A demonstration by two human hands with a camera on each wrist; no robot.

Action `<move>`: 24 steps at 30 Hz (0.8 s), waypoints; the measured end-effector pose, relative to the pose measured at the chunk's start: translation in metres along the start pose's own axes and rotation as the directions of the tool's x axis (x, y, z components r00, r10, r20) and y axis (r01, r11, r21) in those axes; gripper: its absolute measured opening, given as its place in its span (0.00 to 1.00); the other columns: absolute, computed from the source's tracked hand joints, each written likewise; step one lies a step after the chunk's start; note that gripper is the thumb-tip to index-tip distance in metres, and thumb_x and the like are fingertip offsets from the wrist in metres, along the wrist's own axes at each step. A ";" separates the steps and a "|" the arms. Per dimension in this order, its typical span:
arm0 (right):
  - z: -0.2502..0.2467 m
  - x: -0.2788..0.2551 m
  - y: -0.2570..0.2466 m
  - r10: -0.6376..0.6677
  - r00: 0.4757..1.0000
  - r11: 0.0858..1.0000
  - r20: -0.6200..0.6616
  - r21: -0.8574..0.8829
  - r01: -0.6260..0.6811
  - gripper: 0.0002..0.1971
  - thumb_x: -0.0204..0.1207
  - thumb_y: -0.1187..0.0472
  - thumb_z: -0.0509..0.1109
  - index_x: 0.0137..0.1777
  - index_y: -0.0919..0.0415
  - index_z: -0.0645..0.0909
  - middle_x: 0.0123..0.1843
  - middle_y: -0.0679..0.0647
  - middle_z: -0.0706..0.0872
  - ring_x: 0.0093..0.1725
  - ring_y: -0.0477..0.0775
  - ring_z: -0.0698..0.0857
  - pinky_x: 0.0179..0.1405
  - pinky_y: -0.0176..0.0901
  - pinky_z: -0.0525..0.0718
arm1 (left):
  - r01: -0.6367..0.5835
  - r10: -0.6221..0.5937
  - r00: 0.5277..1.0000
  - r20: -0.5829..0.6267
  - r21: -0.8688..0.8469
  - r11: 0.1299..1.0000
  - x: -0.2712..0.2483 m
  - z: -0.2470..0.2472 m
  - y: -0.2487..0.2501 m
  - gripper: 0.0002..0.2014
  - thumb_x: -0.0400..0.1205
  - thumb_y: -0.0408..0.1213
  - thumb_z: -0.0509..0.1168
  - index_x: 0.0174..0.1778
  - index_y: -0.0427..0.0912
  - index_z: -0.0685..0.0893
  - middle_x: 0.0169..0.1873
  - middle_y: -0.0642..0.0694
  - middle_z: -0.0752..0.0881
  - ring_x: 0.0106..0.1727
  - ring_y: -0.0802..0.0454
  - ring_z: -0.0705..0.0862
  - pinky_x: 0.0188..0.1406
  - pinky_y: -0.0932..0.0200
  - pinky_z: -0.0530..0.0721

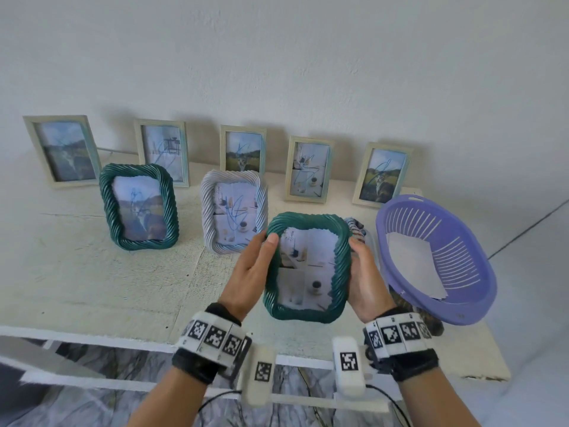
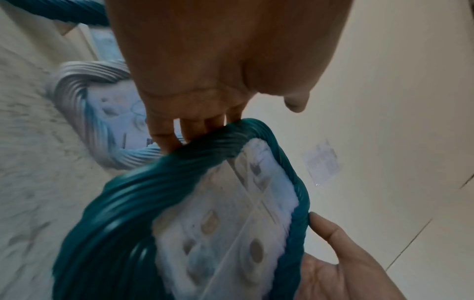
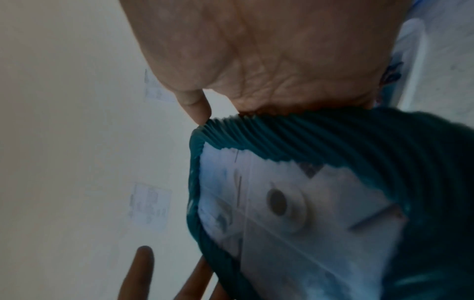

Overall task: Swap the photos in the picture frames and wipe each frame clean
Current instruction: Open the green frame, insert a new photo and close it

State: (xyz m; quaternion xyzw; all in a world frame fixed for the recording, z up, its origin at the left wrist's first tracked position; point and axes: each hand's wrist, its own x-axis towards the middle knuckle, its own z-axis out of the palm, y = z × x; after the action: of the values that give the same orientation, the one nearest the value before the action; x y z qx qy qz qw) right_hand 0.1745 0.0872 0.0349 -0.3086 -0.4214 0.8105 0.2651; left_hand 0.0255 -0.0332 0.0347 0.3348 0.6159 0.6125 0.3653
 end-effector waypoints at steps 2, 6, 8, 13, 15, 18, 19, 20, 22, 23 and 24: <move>-0.003 0.018 -0.011 -0.017 0.999 1.000 -0.027 -0.019 0.017 0.23 0.86 0.50 0.51 0.67 0.62 0.81 0.59 0.60 0.89 0.59 0.58 0.87 0.57 0.53 0.83 | 0.022 -0.024 0.998 0.053 0.035 0.999 0.024 0.001 0.001 0.31 0.78 0.71 0.53 0.70 0.55 0.77 0.65 0.54 0.84 0.66 0.62 0.81 0.68 0.52 0.80; -0.011 0.058 -0.028 0.025 0.998 0.999 -0.062 -0.023 -0.026 0.25 0.82 0.46 0.53 0.57 0.61 0.86 0.54 0.61 0.89 0.52 0.59 0.87 0.52 0.52 0.82 | 0.033 -0.037 0.999 0.037 0.118 0.993 0.075 0.001 -0.015 0.33 0.81 0.65 0.55 0.79 0.51 0.70 0.72 0.49 0.78 0.73 0.50 0.76 0.75 0.40 0.73; -0.016 0.077 -0.033 0.046 0.993 0.998 -0.108 -0.046 -0.051 0.26 0.80 0.43 0.55 0.56 0.62 0.87 0.54 0.64 0.88 0.52 0.62 0.85 0.56 0.55 0.80 | 0.038 -0.039 0.999 0.003 0.143 0.989 0.090 0.002 -0.026 0.27 0.85 0.53 0.57 0.80 0.48 0.67 0.71 0.45 0.79 0.72 0.49 0.77 0.74 0.39 0.74; -0.018 0.105 -0.035 0.104 0.984 0.991 -0.146 -0.070 -0.115 0.30 0.76 0.39 0.57 0.58 0.64 0.86 0.57 0.67 0.87 0.52 0.63 0.85 0.59 0.57 0.78 | 0.011 -0.012 1.000 0.006 0.203 0.979 0.103 0.007 -0.029 0.26 0.88 0.34 0.55 0.84 0.41 0.59 0.79 0.44 0.69 0.79 0.50 0.68 0.80 0.44 0.66; -0.018 0.112 -0.033 0.119 0.980 0.990 -0.160 -0.053 -0.129 0.33 0.72 0.38 0.61 0.64 0.65 0.83 0.63 0.70 0.84 0.56 0.65 0.82 0.62 0.61 0.76 | 0.000 0.001 1.000 -0.004 0.229 0.974 0.105 0.009 -0.030 0.28 0.88 0.33 0.56 0.84 0.41 0.56 0.80 0.44 0.67 0.80 0.52 0.66 0.82 0.47 0.63; -0.018 0.116 -0.028 0.118 0.983 0.992 -0.141 -0.024 -0.122 0.34 0.74 0.41 0.60 0.69 0.68 0.79 0.62 0.68 0.83 0.58 0.65 0.81 0.62 0.60 0.76 | -0.004 0.004 1.000 -0.003 0.249 0.968 0.106 0.010 -0.033 0.31 0.86 0.35 0.56 0.85 0.42 0.53 0.81 0.44 0.64 0.80 0.53 0.64 0.82 0.50 0.63; -0.017 0.116 -0.027 0.119 0.983 0.992 -0.140 -0.021 -0.124 0.32 0.76 0.42 0.57 0.69 0.68 0.79 0.62 0.67 0.83 0.58 0.64 0.81 0.61 0.58 0.77 | -0.001 0.001 1.000 -0.003 0.252 0.968 0.106 0.011 -0.033 0.31 0.85 0.35 0.56 0.85 0.42 0.52 0.82 0.44 0.64 0.80 0.53 0.64 0.82 0.50 0.62; -0.019 0.118 -0.025 0.120 0.984 0.992 -0.129 -0.026 -0.124 0.31 0.78 0.44 0.55 0.69 0.68 0.79 0.61 0.66 0.84 0.57 0.63 0.82 0.60 0.56 0.78 | 0.005 -0.004 1.000 -0.004 0.255 0.967 0.105 0.011 -0.035 0.33 0.84 0.37 0.56 0.85 0.43 0.52 0.82 0.44 0.63 0.81 0.53 0.63 0.82 0.49 0.62; -0.021 0.120 -0.022 0.119 0.988 0.992 -0.104 -0.017 -0.121 0.31 0.79 0.45 0.52 0.69 0.67 0.78 0.62 0.66 0.84 0.57 0.62 0.82 0.57 0.54 0.79 | 0.011 -0.012 1.000 0.002 0.269 0.963 0.105 0.011 -0.036 0.37 0.79 0.44 0.55 0.85 0.44 0.51 0.81 0.45 0.64 0.80 0.52 0.64 0.82 0.48 0.63; -0.023 0.121 -0.021 0.120 0.987 0.992 -0.102 -0.021 -0.123 0.31 0.79 0.45 0.52 0.70 0.68 0.78 0.62 0.67 0.83 0.58 0.62 0.82 0.58 0.54 0.79 | 0.011 -0.012 1.000 0.004 0.276 0.961 0.105 0.011 -0.037 0.39 0.77 0.45 0.55 0.85 0.45 0.51 0.81 0.45 0.65 0.80 0.52 0.65 0.81 0.47 0.65; -0.024 0.122 -0.021 0.119 0.987 0.992 -0.107 -0.027 -0.122 0.31 0.79 0.45 0.52 0.71 0.68 0.77 0.64 0.68 0.83 0.59 0.62 0.82 0.59 0.56 0.79 | 0.008 -0.010 1.000 0.006 0.280 0.960 0.105 0.012 -0.038 0.39 0.77 0.45 0.55 0.85 0.46 0.50 0.80 0.45 0.66 0.79 0.53 0.67 0.81 0.47 0.65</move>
State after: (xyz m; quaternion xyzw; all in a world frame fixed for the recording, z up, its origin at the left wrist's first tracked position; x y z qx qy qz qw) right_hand 0.1136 0.1949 0.0082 -0.3800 -0.4012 0.8005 0.2320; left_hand -0.0167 0.0619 -0.0076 0.3826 0.6965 0.5165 0.3190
